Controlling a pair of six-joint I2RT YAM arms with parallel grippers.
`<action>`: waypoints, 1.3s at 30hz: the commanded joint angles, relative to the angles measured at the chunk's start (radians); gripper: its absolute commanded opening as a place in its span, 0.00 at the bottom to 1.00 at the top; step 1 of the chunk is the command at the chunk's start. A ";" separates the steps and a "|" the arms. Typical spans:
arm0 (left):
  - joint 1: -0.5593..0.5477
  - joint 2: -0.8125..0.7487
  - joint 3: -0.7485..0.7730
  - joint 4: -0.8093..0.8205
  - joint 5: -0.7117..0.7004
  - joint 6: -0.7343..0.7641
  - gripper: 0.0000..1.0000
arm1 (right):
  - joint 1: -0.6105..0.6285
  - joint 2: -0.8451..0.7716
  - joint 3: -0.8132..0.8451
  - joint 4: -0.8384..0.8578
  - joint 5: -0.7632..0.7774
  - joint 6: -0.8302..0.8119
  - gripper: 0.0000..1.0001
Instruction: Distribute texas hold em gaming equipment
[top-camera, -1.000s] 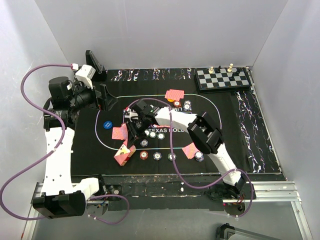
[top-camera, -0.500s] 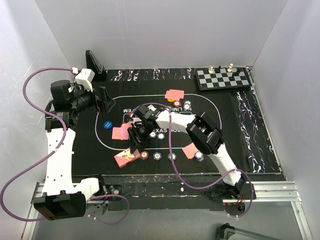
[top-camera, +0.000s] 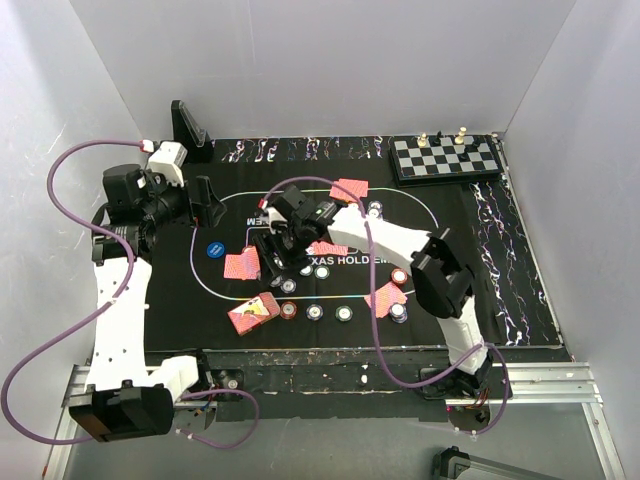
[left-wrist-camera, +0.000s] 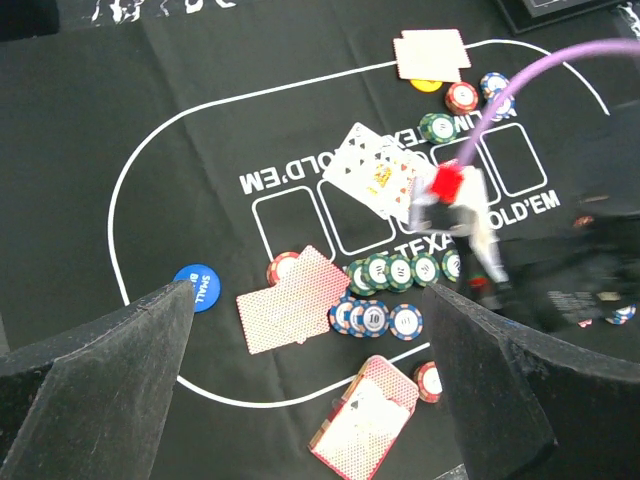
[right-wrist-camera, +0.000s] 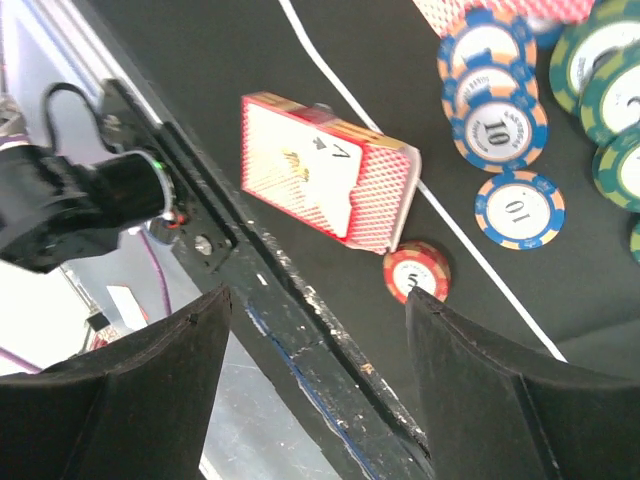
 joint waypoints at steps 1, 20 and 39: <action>0.011 0.005 0.009 -0.006 -0.073 -0.011 0.98 | -0.012 -0.150 0.110 -0.071 0.059 -0.053 0.79; 0.010 -0.106 -0.333 0.227 -0.262 -0.103 0.98 | -0.488 -0.943 -0.648 0.030 0.579 0.013 0.91; 0.010 0.110 -0.600 0.847 -0.220 -0.143 0.98 | -0.859 -1.000 -1.237 0.968 1.050 -0.192 0.94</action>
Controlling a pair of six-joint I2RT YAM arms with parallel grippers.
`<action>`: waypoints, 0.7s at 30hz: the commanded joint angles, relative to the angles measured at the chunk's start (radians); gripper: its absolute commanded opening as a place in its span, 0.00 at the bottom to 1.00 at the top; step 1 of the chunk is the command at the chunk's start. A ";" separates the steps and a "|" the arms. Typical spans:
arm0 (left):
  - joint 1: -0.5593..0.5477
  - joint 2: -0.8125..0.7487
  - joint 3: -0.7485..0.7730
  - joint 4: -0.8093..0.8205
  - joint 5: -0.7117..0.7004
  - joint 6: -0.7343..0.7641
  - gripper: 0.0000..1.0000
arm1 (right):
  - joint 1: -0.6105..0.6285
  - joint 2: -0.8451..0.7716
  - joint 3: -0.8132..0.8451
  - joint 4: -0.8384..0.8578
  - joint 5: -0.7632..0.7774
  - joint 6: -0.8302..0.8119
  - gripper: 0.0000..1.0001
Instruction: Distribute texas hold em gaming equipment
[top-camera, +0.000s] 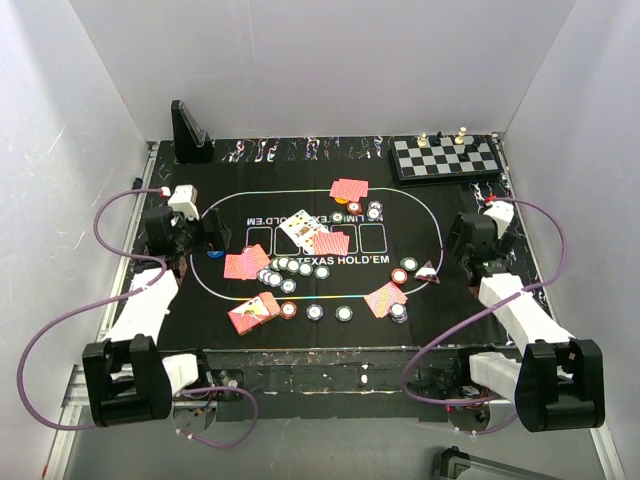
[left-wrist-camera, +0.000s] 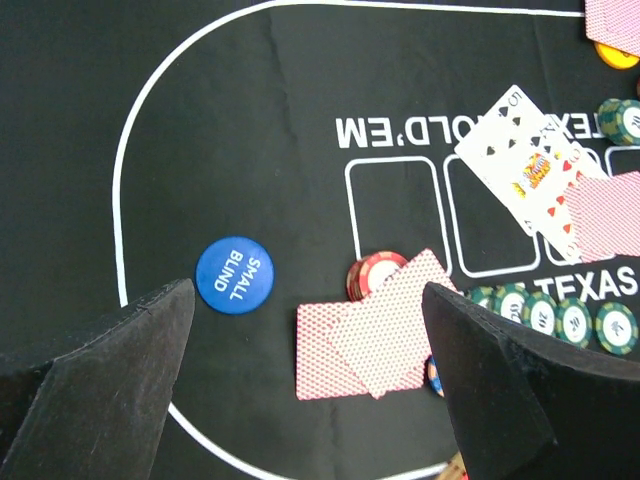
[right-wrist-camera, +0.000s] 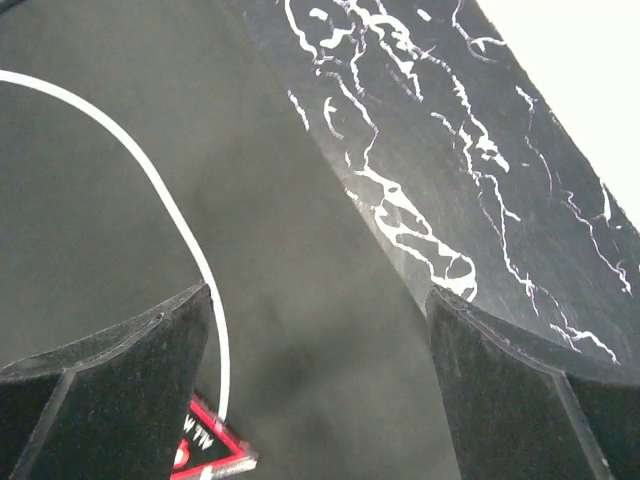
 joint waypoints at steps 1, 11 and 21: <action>0.004 0.065 -0.037 0.273 -0.047 -0.031 0.98 | -0.044 -0.020 -0.163 0.591 0.005 -0.141 0.94; 0.004 0.137 -0.236 0.716 -0.117 -0.029 0.98 | -0.050 0.141 -0.212 0.838 0.030 -0.203 0.94; 0.004 0.246 -0.348 1.031 -0.129 -0.041 0.98 | -0.050 0.213 -0.252 0.959 -0.038 -0.231 0.94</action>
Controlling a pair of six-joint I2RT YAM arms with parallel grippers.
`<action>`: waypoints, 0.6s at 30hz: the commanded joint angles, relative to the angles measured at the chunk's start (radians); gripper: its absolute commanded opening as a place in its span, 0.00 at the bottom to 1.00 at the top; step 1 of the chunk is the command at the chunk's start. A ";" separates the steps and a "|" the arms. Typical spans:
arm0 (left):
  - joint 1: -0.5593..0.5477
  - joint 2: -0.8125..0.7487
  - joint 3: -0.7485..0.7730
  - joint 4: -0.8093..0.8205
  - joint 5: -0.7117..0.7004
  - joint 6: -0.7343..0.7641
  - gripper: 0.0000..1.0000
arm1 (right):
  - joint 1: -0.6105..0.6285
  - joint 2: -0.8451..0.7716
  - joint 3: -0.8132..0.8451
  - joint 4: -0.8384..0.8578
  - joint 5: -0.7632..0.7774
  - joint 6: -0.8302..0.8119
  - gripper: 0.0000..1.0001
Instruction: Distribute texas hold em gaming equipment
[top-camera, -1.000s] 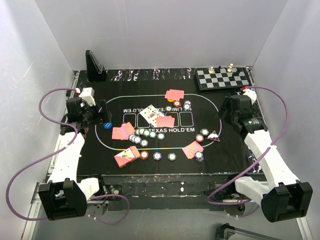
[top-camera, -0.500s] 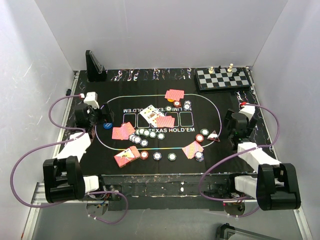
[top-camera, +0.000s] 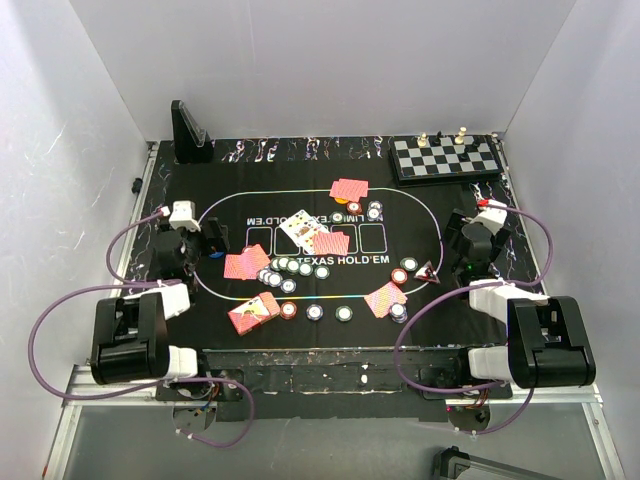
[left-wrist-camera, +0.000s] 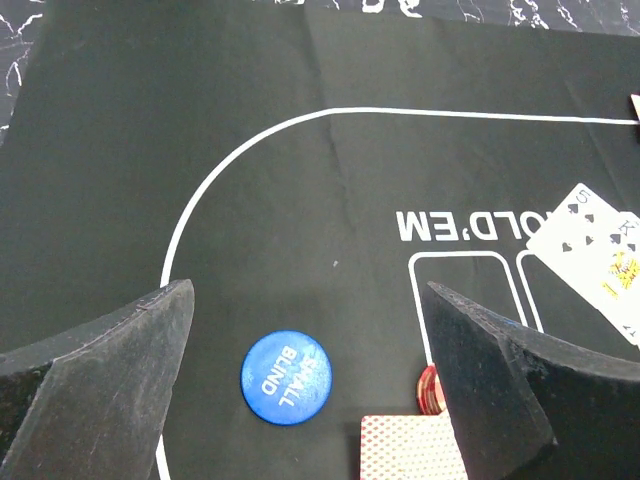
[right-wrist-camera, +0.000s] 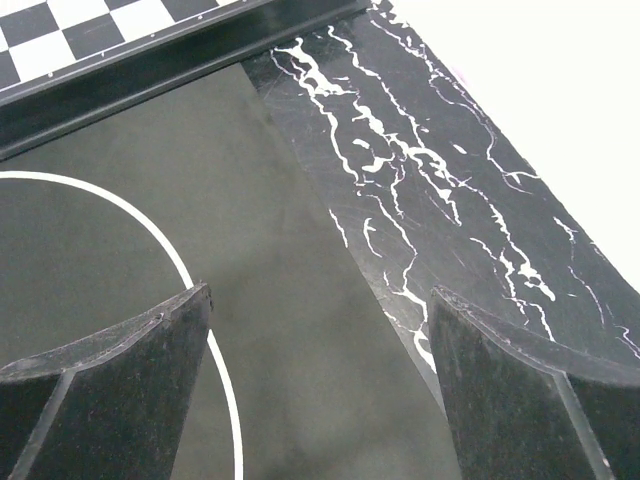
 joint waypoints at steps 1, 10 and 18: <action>0.004 0.054 -0.051 0.226 -0.028 -0.007 0.98 | -0.008 0.007 -0.026 0.135 -0.048 -0.029 0.95; 0.002 0.158 -0.091 0.405 0.031 0.021 0.98 | -0.063 0.030 -0.117 0.299 -0.284 -0.066 0.95; -0.007 0.146 -0.075 0.357 0.037 0.037 0.98 | -0.078 0.041 -0.129 0.348 -0.332 -0.065 0.95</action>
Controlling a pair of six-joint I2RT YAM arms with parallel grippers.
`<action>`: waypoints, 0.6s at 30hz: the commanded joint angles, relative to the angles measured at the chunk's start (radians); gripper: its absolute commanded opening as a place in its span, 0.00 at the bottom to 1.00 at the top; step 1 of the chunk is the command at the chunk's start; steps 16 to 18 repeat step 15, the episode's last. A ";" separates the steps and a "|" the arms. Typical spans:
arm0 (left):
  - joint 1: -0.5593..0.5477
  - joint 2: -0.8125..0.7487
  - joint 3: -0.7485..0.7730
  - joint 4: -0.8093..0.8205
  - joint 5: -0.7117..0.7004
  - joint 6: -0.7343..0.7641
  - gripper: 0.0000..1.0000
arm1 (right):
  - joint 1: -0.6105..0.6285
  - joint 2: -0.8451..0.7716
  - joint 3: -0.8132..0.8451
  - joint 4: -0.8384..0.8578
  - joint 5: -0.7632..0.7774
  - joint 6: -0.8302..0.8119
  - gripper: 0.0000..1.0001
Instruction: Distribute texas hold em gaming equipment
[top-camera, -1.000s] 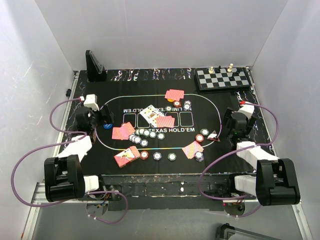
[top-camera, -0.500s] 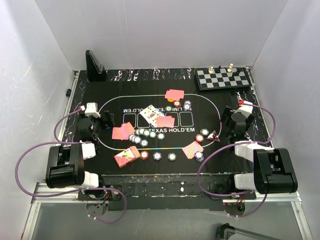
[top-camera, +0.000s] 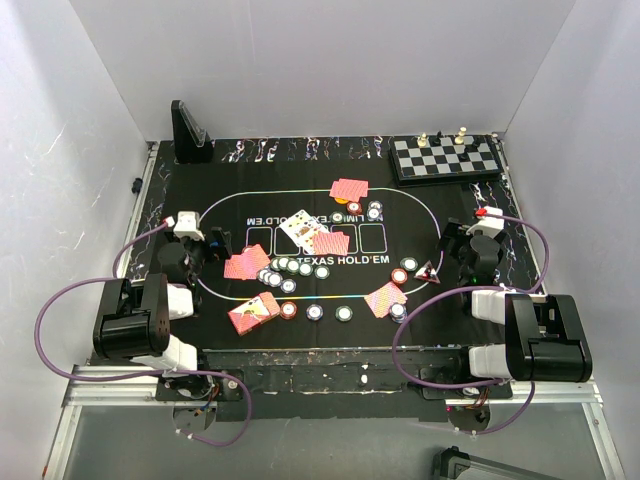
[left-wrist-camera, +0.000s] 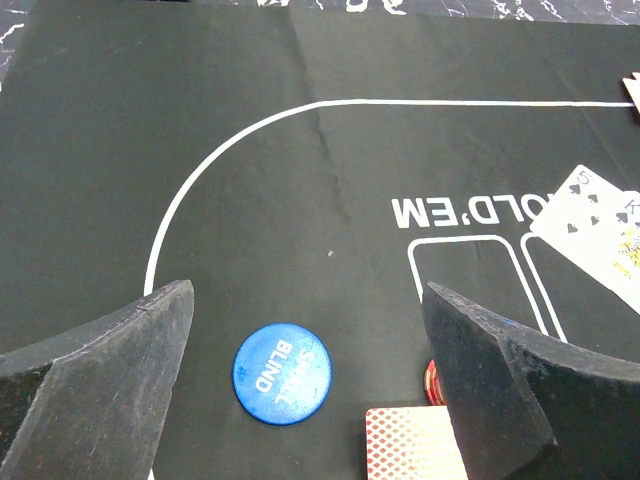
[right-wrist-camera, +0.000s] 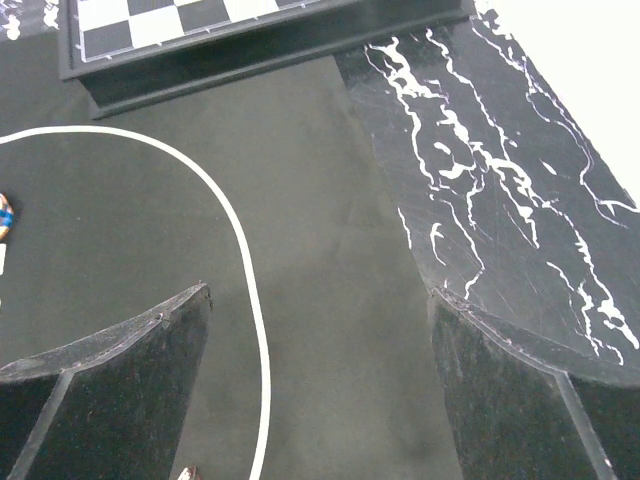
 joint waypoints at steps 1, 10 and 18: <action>-0.006 -0.014 0.027 0.009 0.006 0.025 0.98 | -0.005 0.001 -0.022 0.139 -0.040 -0.018 0.95; -0.029 -0.014 0.045 -0.033 -0.017 0.044 0.98 | -0.005 -0.002 -0.019 0.132 -0.039 -0.016 0.95; -0.035 -0.020 0.045 -0.034 -0.033 0.045 0.98 | -0.005 -0.001 -0.019 0.132 -0.039 -0.016 0.95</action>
